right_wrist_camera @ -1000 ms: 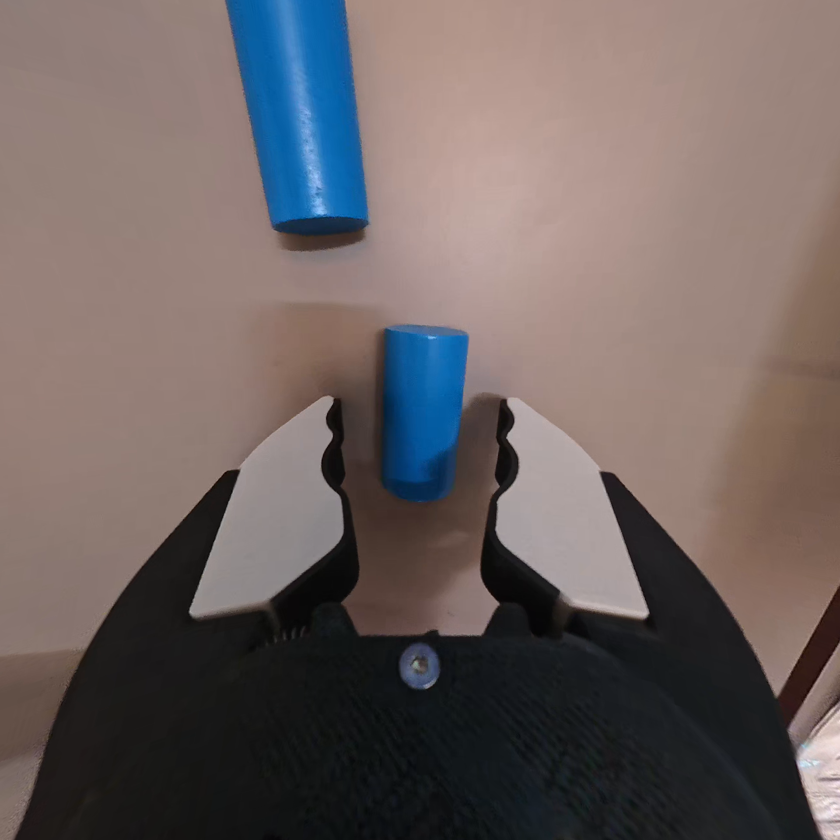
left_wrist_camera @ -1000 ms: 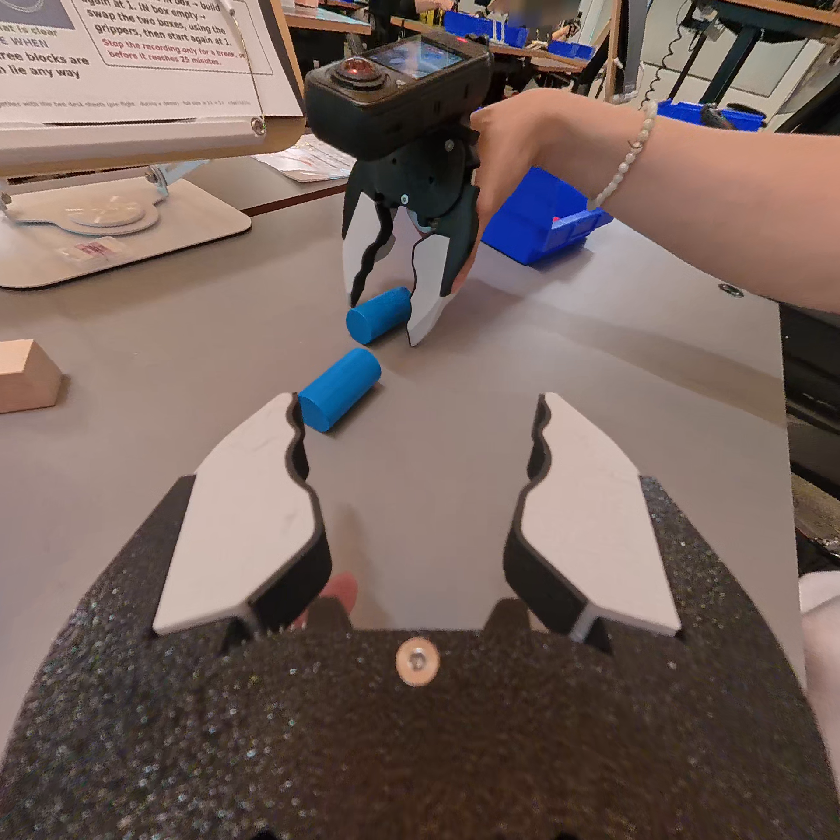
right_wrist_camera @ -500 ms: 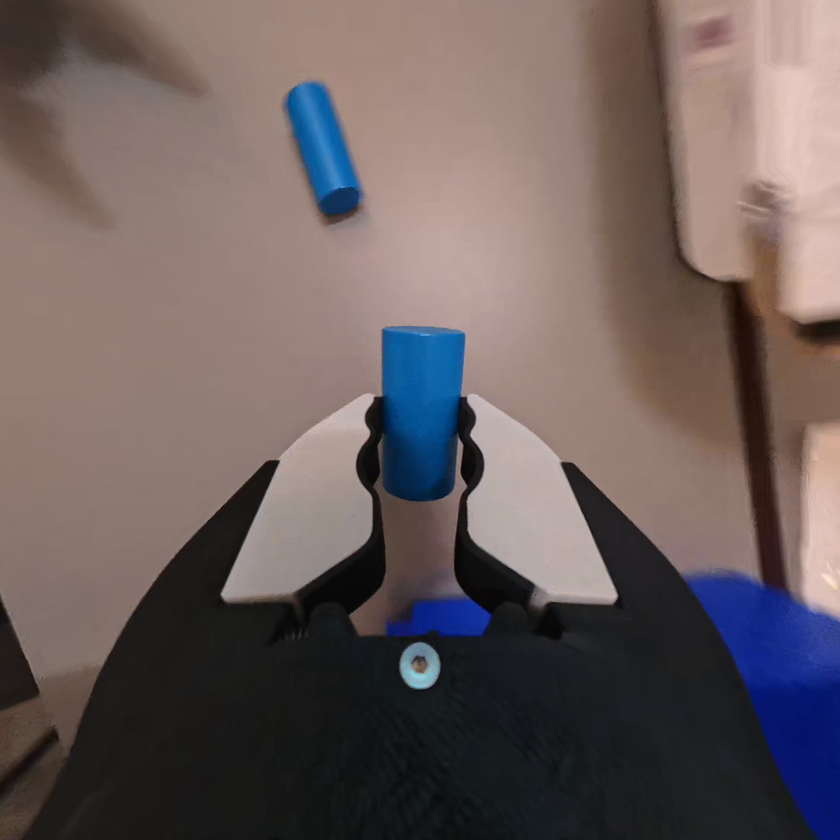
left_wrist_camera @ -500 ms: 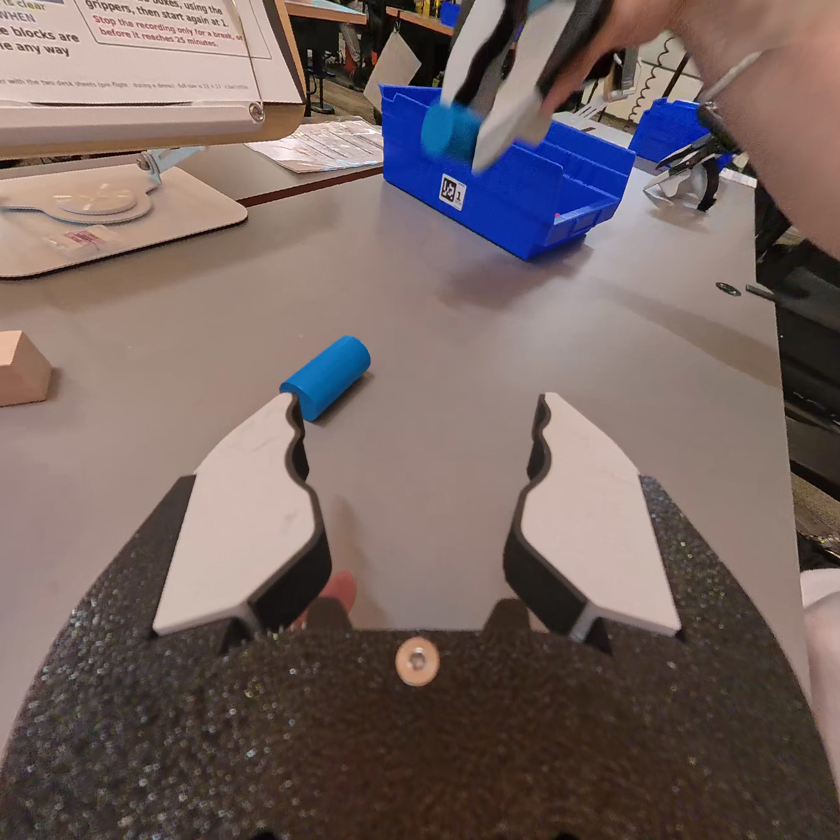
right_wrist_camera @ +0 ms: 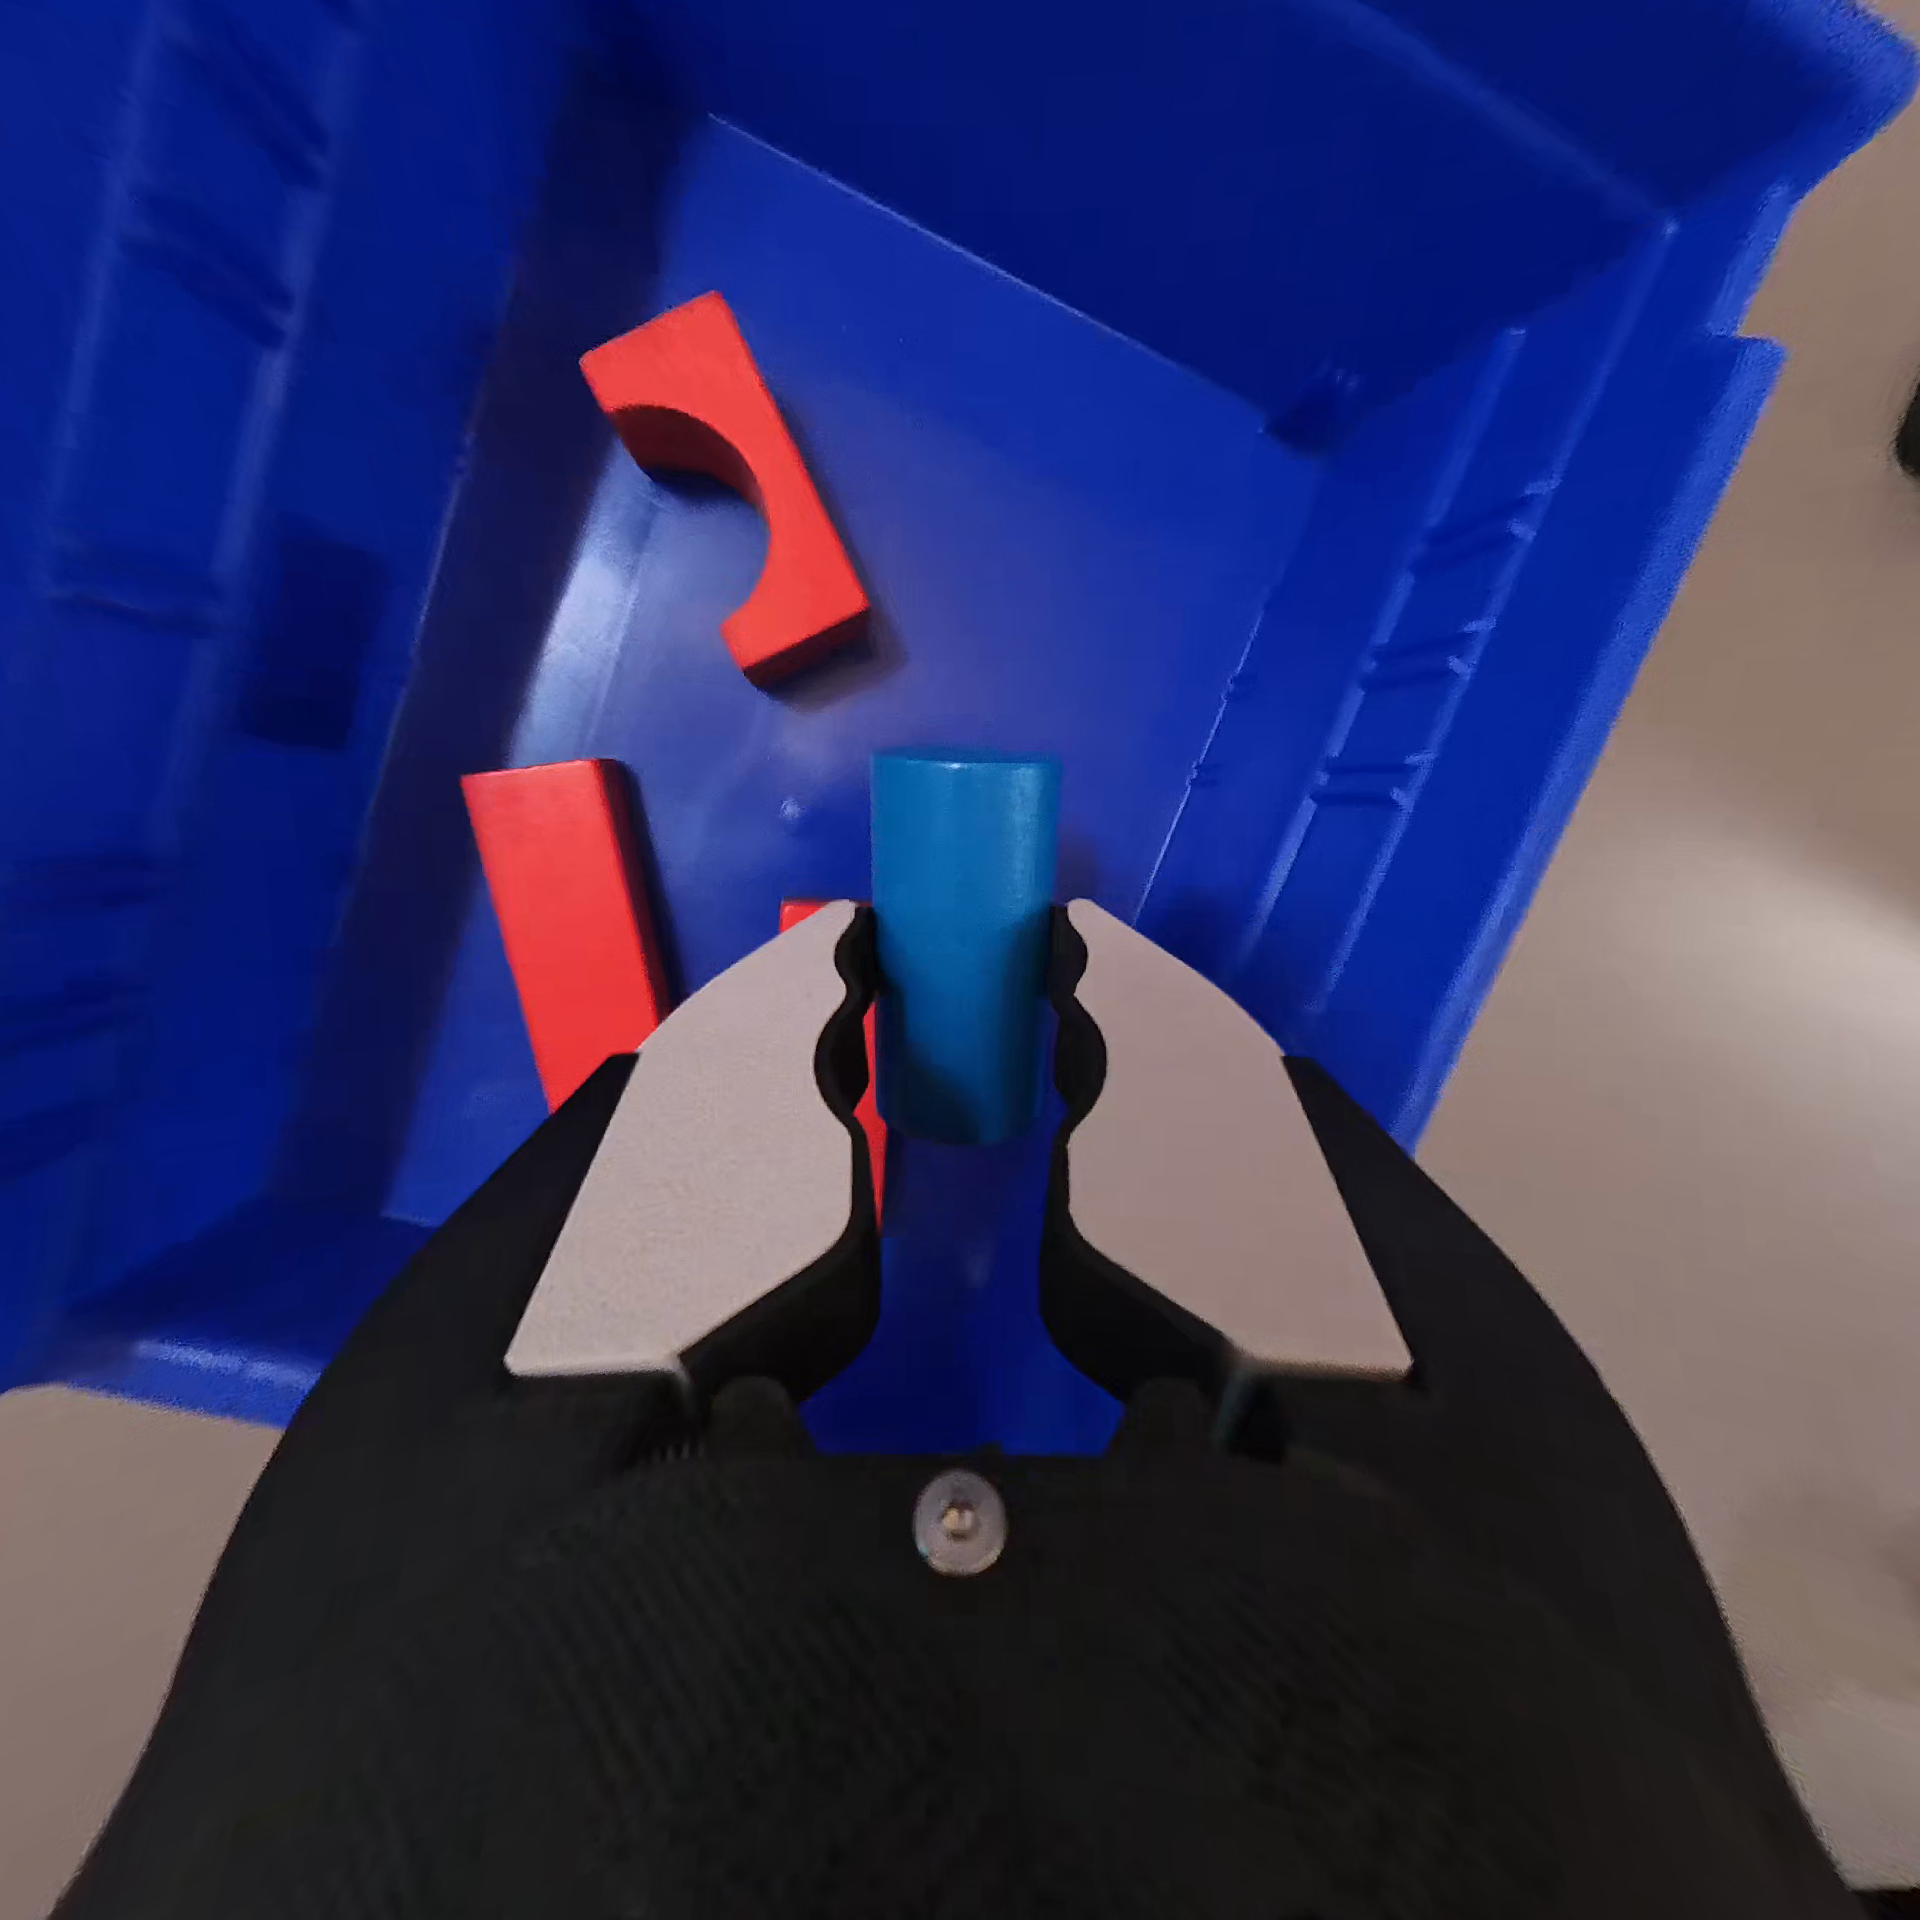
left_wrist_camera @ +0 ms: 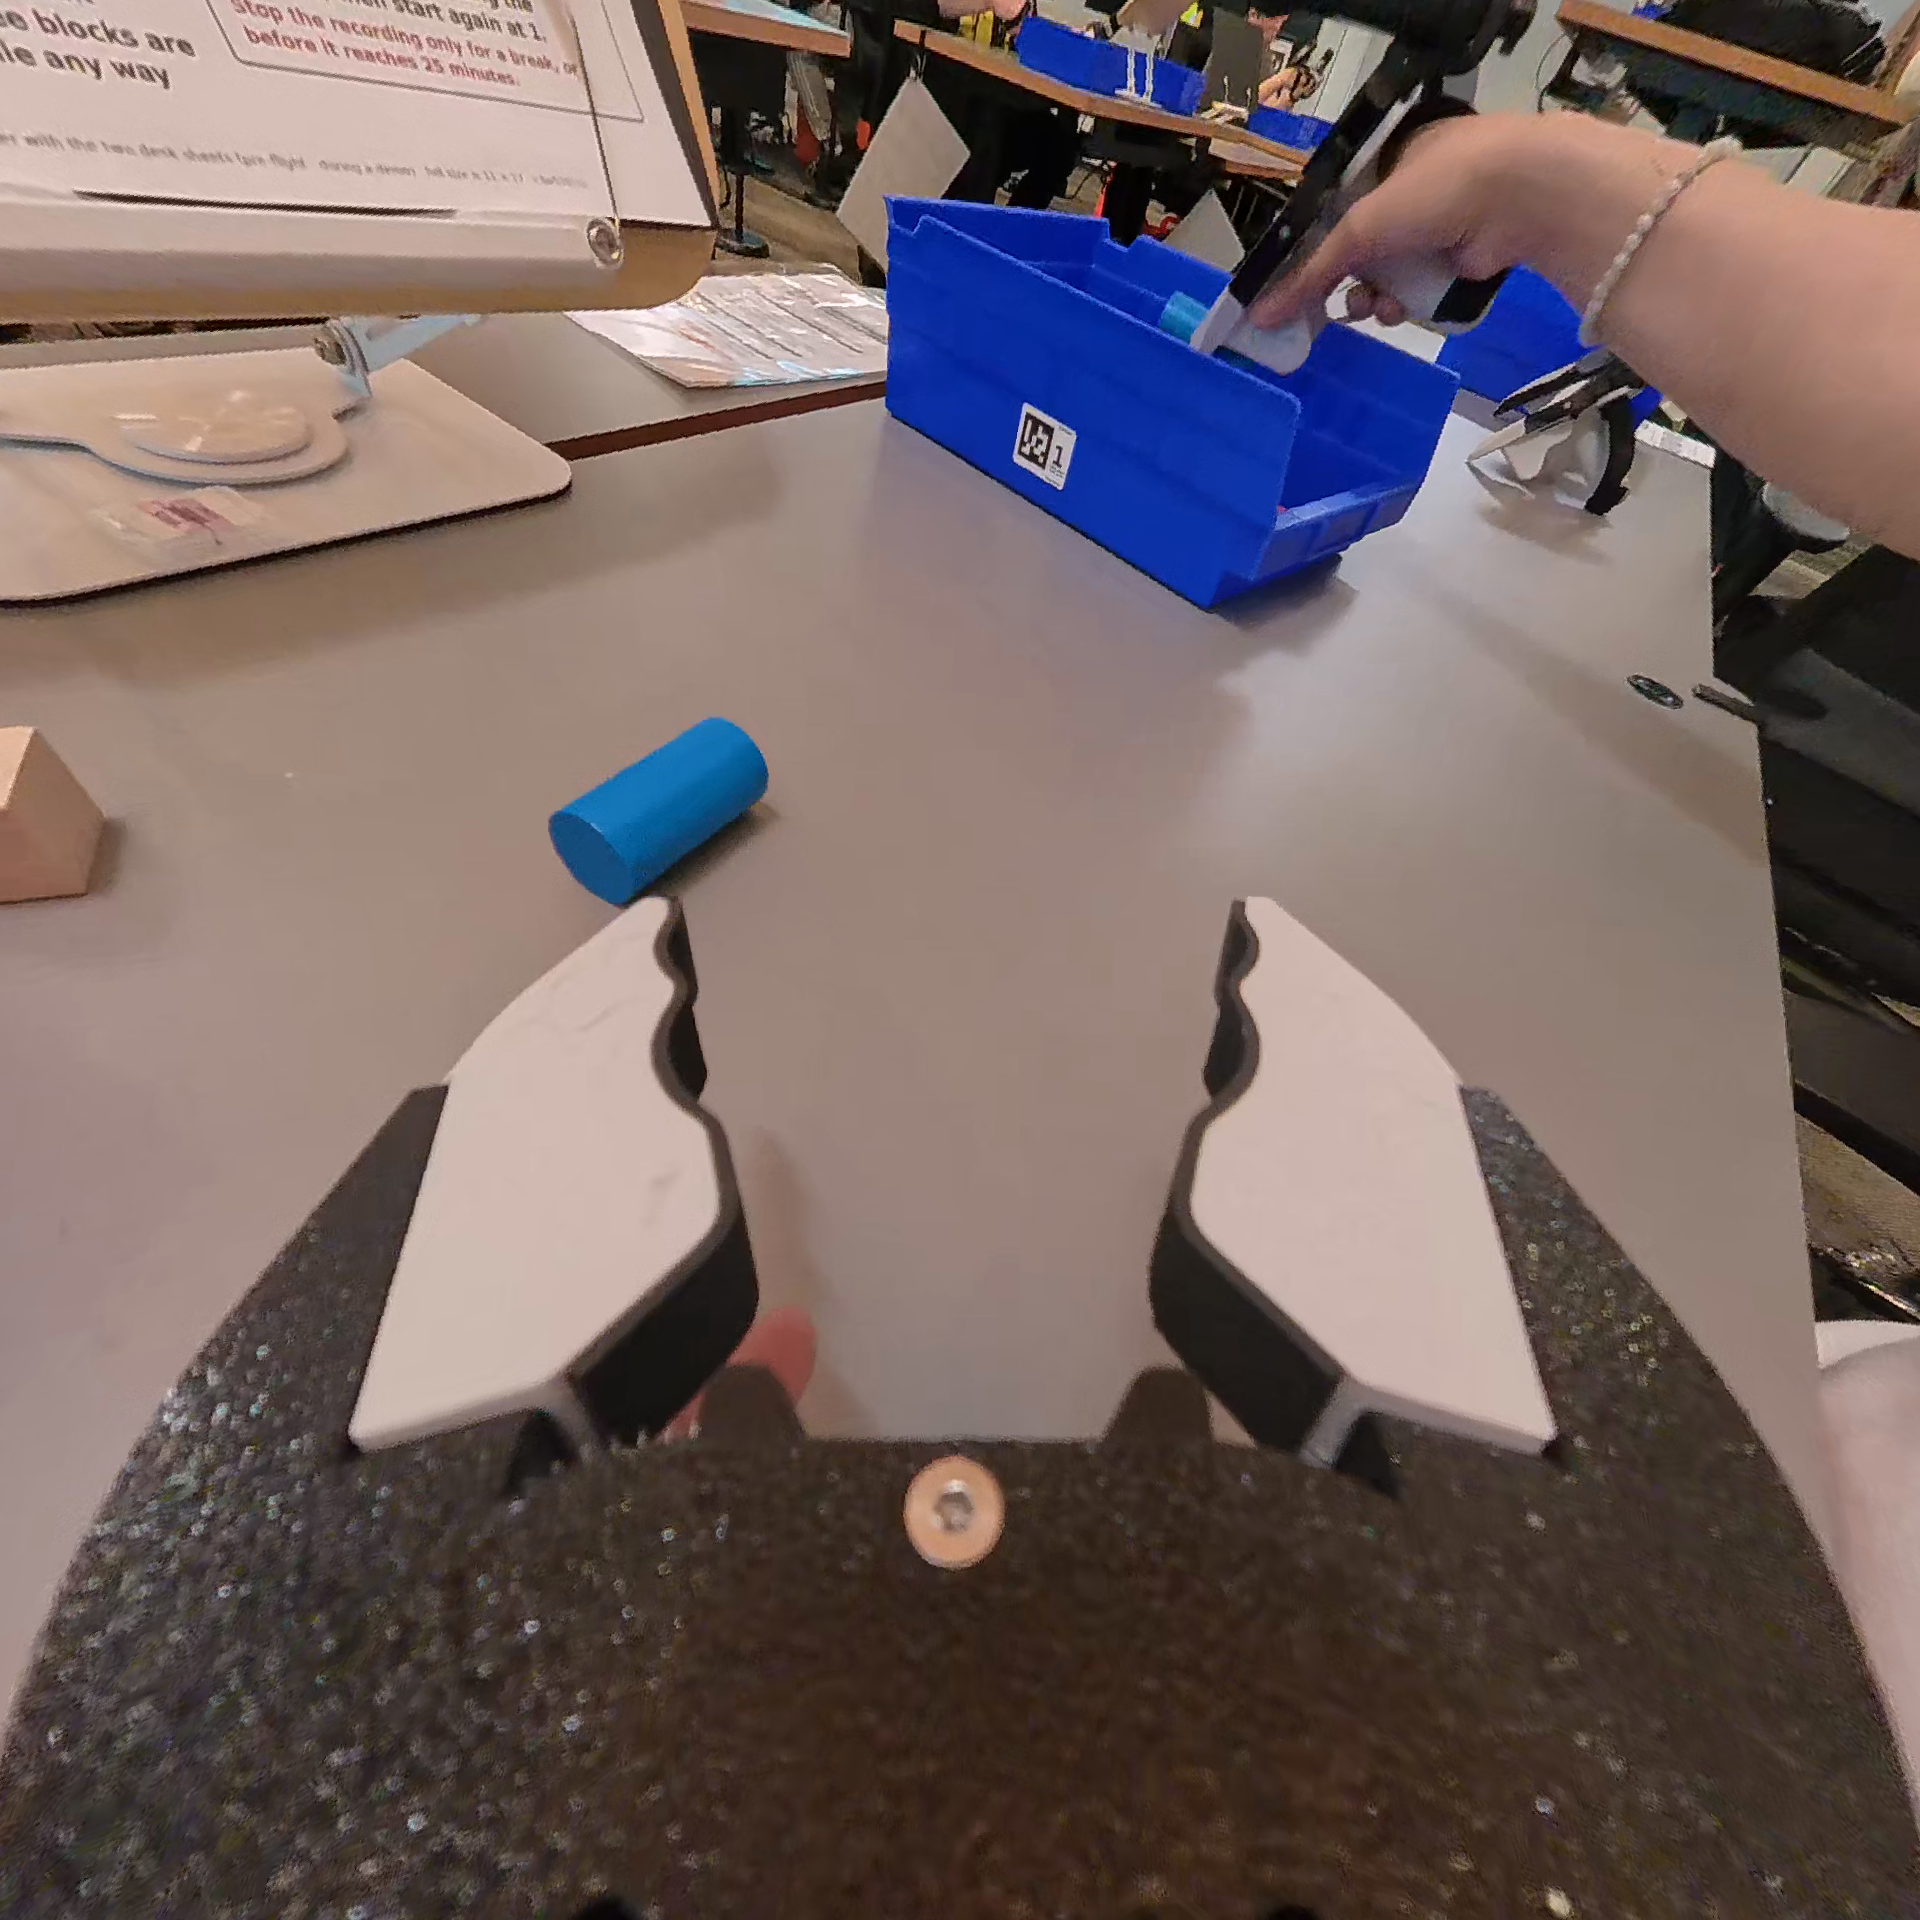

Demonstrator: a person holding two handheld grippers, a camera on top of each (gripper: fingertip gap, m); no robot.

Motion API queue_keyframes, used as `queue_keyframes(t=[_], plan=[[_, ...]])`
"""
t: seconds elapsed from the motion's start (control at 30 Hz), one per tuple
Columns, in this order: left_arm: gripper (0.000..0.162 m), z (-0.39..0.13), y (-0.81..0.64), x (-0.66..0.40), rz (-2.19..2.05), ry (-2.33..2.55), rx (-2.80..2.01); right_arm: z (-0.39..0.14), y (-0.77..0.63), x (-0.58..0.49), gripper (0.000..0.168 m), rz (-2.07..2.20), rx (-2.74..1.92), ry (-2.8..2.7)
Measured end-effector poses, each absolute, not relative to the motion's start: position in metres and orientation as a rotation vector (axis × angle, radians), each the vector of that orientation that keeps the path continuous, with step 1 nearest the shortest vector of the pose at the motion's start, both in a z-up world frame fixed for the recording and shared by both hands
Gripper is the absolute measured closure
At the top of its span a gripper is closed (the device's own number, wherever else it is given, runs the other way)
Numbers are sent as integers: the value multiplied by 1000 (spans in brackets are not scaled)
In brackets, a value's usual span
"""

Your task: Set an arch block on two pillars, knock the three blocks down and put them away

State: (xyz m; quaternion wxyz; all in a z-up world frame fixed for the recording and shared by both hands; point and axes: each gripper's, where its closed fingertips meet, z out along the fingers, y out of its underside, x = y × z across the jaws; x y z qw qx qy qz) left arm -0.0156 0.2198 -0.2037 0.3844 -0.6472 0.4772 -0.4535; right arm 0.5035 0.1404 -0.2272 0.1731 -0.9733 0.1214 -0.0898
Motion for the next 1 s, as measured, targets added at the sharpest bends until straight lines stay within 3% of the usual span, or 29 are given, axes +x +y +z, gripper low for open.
queue_keyframes(t=[0.53, 0.63, 0.73, 0.83, 0.93, 1.0], plan=[[67, -211, 225, -19, -1092, 1219, -1710, -284, 165, 520, 134, -201, -2869, 278], [67, -212, 225, -19, -1088, 1230, -1710, -282, 161, 519, 126, -204, -2892, 264], [67, -212, 224, -19, -1086, 1237, -1705, -256, 161, 520, 107, -290, -2866, 245], [66, -211, 225, -21, -1080, 1233, -1700, -189, 188, 499, 104, -350, -2636, 195], [66, -208, 225, -22, -1097, 1214, -1693, -140, 238, 376, 104, -103, -2361, -439], [66, -206, 224, -21, -1131, 1206, -1685, -135, 259, 298, 103, -67, -2231, -798]])
